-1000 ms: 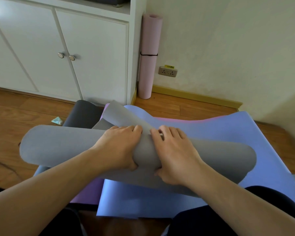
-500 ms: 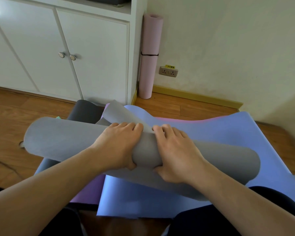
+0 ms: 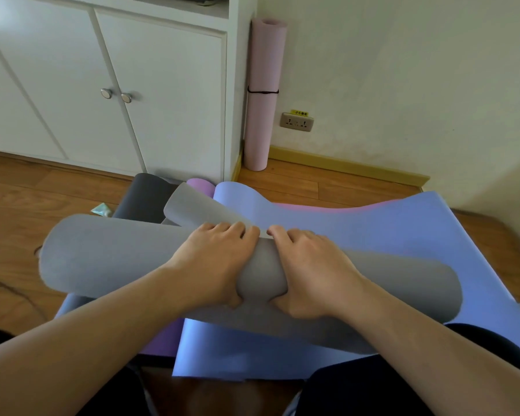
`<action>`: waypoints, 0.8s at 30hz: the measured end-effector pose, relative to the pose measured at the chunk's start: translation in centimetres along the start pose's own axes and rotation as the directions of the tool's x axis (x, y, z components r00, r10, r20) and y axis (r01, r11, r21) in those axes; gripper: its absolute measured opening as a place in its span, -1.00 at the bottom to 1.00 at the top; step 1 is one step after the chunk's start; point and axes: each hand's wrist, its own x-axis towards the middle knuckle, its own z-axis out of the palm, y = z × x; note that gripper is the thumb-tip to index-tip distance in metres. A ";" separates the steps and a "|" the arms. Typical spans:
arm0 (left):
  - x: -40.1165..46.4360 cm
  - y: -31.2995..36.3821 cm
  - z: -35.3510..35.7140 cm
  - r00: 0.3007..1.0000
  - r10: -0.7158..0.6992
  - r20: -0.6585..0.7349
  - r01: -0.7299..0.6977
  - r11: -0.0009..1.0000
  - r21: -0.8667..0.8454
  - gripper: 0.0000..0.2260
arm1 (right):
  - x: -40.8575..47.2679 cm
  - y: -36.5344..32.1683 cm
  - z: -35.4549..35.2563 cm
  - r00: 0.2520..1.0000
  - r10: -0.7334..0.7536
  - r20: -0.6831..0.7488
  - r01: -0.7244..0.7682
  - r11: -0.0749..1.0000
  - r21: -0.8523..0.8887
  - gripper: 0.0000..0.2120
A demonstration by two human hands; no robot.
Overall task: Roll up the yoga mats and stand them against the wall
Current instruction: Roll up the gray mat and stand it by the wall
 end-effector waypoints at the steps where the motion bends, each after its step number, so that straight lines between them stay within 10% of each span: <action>1: 0.0 -0.2 -0.2 1.000 -0.004 -0.005 0.004 1.000 -0.013 -0.28 | -0.1 -0.1 0.0 1.000 -0.002 0.000 0.002 1.000 -0.021 0.04; 5: -0.1 -1.1 -1.3 0.997 -0.053 0.061 0.061 0.988 -0.140 -0.26 | -0.2 -0.2 -0.2 1.000 0.005 0.026 -0.002 0.996 -0.093 0.22; 13: -0.3 -1.5 -0.7 0.999 -0.008 0.042 0.009 1.000 -0.026 -0.06 | 0.3 -0.1 -1.2 1.000 0.014 -0.024 -0.014 1.000 0.009 -0.26; 24: -0.1 -1.8 -1.9 0.991 -0.078 0.108 0.095 0.981 -0.167 -0.23 | 0.2 -0.2 -0.5 1.000 -0.011 -0.009 0.010 0.996 -0.085 0.00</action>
